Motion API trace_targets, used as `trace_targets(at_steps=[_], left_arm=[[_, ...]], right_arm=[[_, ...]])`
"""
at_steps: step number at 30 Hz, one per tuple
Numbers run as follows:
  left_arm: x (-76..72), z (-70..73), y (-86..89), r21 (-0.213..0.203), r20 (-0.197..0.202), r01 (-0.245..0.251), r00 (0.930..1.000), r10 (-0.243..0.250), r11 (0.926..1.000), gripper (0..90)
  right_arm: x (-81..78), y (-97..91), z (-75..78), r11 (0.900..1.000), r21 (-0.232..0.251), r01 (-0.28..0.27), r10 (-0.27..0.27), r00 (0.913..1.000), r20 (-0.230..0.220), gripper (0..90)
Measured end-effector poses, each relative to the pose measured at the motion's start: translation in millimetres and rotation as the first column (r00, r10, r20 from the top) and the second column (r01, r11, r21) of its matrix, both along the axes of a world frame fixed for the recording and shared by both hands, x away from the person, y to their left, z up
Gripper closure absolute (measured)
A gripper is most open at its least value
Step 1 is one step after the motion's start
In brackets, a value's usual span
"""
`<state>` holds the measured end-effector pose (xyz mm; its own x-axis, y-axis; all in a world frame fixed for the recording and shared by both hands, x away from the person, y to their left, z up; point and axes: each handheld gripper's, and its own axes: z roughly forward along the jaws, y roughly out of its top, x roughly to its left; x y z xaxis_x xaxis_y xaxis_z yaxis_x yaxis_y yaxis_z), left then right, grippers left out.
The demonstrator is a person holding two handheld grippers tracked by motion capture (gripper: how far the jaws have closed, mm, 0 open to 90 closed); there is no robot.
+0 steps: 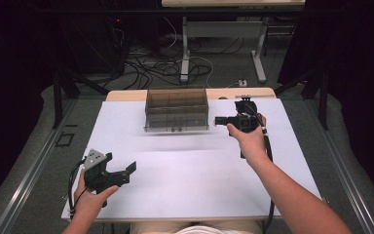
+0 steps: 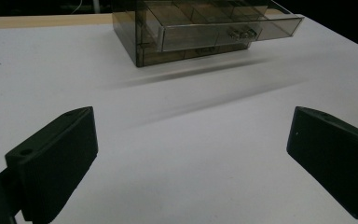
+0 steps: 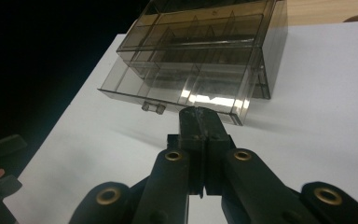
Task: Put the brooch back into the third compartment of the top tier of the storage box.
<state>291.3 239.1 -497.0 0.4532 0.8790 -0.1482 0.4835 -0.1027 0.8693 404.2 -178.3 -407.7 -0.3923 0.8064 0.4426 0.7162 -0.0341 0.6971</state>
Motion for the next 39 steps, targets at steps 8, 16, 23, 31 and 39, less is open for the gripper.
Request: trace_targets(at_steps=[8,16,23,31,39], left_arm=[[-0.4,1.1,0.9,-0.008,0.002,0.007,1.0000,-0.007,0.9999,1.7],[-1.1,2.4,0.9,-0.018,0.005,0.014,0.9999,-0.014,0.9997,1.7],[-0.6,1.9,1.1,-0.007,0.011,0.009,0.9999,-0.009,0.9999,1.6],[0.3,2.3,0.5,-0.006,0.013,0.005,0.9999,-0.005,1.0000,0.3],[0.3,1.3,-0.1,-0.024,-0.009,0.030,0.9995,-0.030,0.9993,0.3]], right_arm=[[11.0,8.9,7.3,1.0000,0.002,0.001,-0.001,1.0000,-0.009,90.0],[28.2,18.7,13.8,1.0000,-0.002,-0.003,0.003,1.0000,-0.009,90.0],[38.4,24.1,16.3,1.0000,-0.006,0.005,-0.005,0.9996,-0.028,90.0],[53.2,36.6,13.3,0.9997,-0.024,0.002,-0.003,0.9991,-0.043,90.0],[64.7,53.1,6.0,0.9995,-0.028,-0.014,0.013,0.9979,-0.064,90.0]])
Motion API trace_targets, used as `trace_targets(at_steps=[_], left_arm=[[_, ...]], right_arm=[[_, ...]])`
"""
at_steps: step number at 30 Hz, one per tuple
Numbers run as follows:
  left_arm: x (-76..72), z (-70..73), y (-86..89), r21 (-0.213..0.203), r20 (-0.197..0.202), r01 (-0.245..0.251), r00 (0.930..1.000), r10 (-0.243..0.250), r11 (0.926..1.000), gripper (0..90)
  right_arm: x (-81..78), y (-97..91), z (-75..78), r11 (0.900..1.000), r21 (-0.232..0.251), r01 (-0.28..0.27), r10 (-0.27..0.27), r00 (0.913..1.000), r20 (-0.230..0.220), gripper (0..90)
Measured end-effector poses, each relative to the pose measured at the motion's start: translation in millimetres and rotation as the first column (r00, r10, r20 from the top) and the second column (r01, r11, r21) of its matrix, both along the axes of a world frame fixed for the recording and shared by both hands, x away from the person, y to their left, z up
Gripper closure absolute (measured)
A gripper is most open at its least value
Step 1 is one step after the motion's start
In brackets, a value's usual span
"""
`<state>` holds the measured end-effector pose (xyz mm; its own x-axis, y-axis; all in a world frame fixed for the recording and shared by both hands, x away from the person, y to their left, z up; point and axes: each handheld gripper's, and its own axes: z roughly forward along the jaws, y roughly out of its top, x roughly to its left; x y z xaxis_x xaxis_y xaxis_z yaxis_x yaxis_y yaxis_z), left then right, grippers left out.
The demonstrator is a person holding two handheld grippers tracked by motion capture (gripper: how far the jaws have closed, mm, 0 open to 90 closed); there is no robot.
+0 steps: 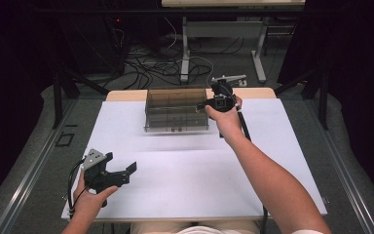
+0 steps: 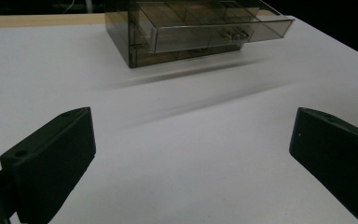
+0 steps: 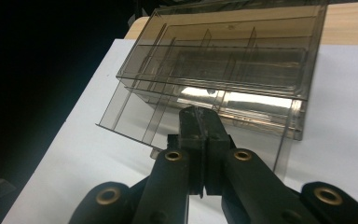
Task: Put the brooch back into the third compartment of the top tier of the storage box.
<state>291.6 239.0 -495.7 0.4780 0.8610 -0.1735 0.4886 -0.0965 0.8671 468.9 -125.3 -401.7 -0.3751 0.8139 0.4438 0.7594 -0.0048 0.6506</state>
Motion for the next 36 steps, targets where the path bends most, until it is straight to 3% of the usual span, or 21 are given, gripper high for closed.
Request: trace_targets(at_steps=[8,20,36], left_arm=[[0.5,-1.3,-1.1,0.003,-0.003,0.019,0.9998,-0.019,0.9998,0.3],[1.7,-2.2,-2.5,0.005,-0.016,0.030,0.9994,-0.030,0.9995,0.3],[1.5,-2.7,-3.5,0.006,-0.025,0.039,0.9989,-0.039,0.9992,0.3]], right_arm=[[9.3,9.9,-13.5,0.9999,0.001,0.010,-0.010,0.9992,-0.038,90.0],[19.9,9.7,-26.7,0.9986,0.001,0.053,-0.052,0.9966,-0.064,90.0],[27.7,15.9,-44.3,0.9988,-0.035,0.035,-0.038,0.9949,-0.094,90.0]])
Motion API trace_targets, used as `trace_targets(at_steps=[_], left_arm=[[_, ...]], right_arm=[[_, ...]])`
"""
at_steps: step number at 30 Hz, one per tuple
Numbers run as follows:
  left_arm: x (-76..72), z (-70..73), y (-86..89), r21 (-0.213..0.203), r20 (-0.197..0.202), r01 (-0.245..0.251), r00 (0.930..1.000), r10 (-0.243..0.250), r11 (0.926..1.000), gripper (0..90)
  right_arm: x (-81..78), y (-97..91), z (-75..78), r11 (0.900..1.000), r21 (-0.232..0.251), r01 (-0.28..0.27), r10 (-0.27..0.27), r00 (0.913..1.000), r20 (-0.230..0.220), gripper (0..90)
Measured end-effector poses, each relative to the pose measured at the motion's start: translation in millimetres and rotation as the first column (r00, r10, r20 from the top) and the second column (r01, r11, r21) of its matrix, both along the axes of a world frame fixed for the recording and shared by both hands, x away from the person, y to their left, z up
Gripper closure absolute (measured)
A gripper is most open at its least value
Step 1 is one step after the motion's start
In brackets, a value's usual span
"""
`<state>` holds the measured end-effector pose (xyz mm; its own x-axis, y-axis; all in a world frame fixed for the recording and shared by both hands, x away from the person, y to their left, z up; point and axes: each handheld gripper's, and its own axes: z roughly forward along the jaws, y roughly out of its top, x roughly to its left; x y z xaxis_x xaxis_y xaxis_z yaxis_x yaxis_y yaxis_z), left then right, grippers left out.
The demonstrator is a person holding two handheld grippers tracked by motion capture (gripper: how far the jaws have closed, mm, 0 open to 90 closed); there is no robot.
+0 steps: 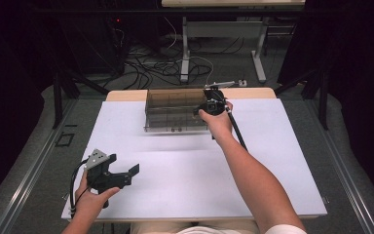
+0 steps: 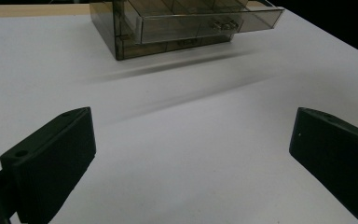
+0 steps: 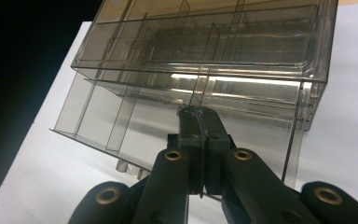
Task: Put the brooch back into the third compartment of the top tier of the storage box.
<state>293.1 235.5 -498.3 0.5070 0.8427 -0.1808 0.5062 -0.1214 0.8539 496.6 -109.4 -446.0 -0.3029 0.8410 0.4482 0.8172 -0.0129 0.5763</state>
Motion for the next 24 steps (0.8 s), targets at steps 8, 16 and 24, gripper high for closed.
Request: trace_targets(at_steps=[8,16,24], left_arm=[[0.3,-0.3,0.5,0.001,0.000,0.000,1.0000,0.000,1.0000,0.3],[0.6,-0.7,1.1,-0.008,-0.010,-0.002,1.0000,0.002,1.0000,0.3],[1.1,-0.8,1.5,-0.002,-0.010,-0.002,1.0000,0.002,1.0000,0.3]], right_arm=[[3.2,5.8,-7.1,0.9998,-0.019,0.006,-0.006,0.9999,-0.010,90.0],[4.9,7.8,-12.3,0.9994,-0.034,0.001,-0.001,0.9999,-0.011,89.9],[3.9,9.7,-13.1,0.9988,-0.049,0.003,-0.004,0.9997,-0.023,89.5]])
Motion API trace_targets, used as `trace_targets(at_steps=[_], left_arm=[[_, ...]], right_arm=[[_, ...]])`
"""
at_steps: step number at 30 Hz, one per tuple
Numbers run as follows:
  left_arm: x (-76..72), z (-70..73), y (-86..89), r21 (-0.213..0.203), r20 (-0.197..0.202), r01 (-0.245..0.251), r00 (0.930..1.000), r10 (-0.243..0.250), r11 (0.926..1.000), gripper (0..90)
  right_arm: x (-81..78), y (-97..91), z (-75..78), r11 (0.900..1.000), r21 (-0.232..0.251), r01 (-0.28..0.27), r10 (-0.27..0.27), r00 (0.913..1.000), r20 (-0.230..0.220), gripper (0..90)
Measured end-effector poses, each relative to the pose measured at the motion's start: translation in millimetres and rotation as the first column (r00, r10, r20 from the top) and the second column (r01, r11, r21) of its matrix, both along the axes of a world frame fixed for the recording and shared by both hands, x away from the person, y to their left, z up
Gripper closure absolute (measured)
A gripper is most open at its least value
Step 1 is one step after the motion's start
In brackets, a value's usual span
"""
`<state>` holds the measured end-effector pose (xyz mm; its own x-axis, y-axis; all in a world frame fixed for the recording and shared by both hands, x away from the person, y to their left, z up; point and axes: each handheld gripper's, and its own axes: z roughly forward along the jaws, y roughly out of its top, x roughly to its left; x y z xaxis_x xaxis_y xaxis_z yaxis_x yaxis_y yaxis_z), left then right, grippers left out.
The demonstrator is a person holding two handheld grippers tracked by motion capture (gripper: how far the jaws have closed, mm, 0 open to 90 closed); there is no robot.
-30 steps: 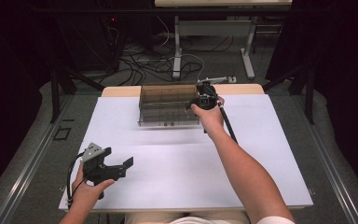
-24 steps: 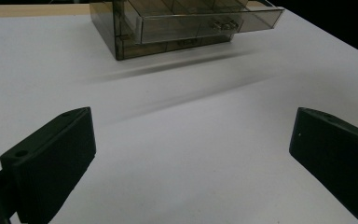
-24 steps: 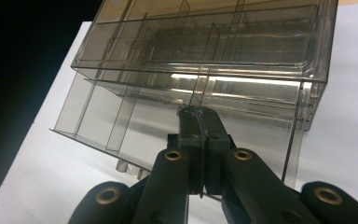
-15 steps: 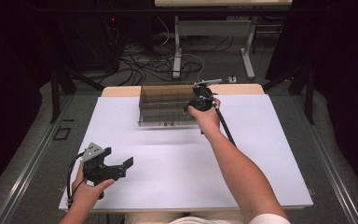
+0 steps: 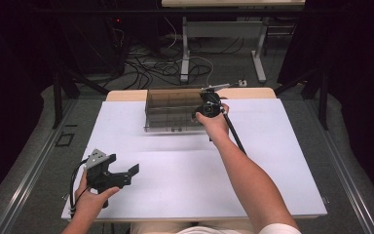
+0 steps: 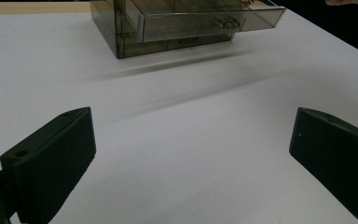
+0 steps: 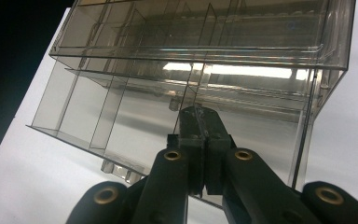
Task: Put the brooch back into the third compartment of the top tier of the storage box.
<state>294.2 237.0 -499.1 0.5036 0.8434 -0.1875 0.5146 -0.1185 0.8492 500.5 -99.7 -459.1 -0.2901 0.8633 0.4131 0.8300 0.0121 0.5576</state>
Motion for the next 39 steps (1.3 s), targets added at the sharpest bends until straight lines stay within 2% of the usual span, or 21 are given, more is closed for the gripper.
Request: trace_targets(at_steps=[2,4,9,11,15,20,28,32,33,39], left_arm=[[0.2,0.0,0.2,0.000,0.002,0.000,1.0000,0.000,1.0000,0.3],[0.1,0.0,0.4,0.001,0.002,-0.001,1.0000,0.001,1.0000,0.3],[0.3,-0.3,0.1,-0.001,0.001,0.002,1.0000,-0.002,1.0000,0.3],[0.3,-0.2,0.1,-0.002,0.000,0.003,1.0000,-0.003,1.0000,0.3],[0.3,-0.3,0.2,-0.003,-0.002,0.004,1.0000,-0.004,1.0000,0.3],[0.4,-0.4,-0.1,-0.003,0.000,0.005,1.0000,-0.005,1.0000,0.3],[0.4,-0.6,-0.2,-0.002,-0.001,0.005,1.0000,-0.005,1.0000,0.3],[0.3,-0.7,-0.4,-0.004,-0.002,0.005,1.0000,-0.005,1.0000,0.3],[0.4,-0.7,-0.3,-0.002,-0.001,0.005,1.0000,-0.005,1.0000,0.3],[0.2,-0.6,-0.9,0.002,0.000,0.006,1.0000,-0.006,1.0000,0.3]], right_arm=[[0.0,0.1,-0.8,1.0000,0.006,0.004,-0.004,0.9999,0.010,89.5],[-0.1,-0.3,0.0,1.0000,0.001,0.003,-0.003,1.0000,-0.002,89.1],[-0.4,-1.5,1.3,0.9998,0.018,0.002,-0.002,1.0000,0.003,83.5],[-0.5,-2.8,2.2,0.9997,0.024,-0.007,0.006,0.9999,0.016,78.4],[-0.9,-3.5,3.3,0.9995,0.032,-0.005,0.004,0.9997,0.024,74.7],[-1.8,-5.1,5.5,0.9998,0.013,-0.018,0.017,0.9994,0.032,65.0],[-4.4,-9.8,9.8,0.9990,0.034,-0.030,0.029,0.9993,0.025,51.1],[-6.8,-12.5,11.6,0.9994,0.022,-0.026,0.025,0.9985,0.048,46.2],[-7.4,-13.4,12.3,0.9989,0.034,-0.031,0.029,0.9985,0.047,44.8],[-9.5,-18.1,15.6,0.9988,0.035,-0.034,0.032,0.9971,0.069,35.7]])
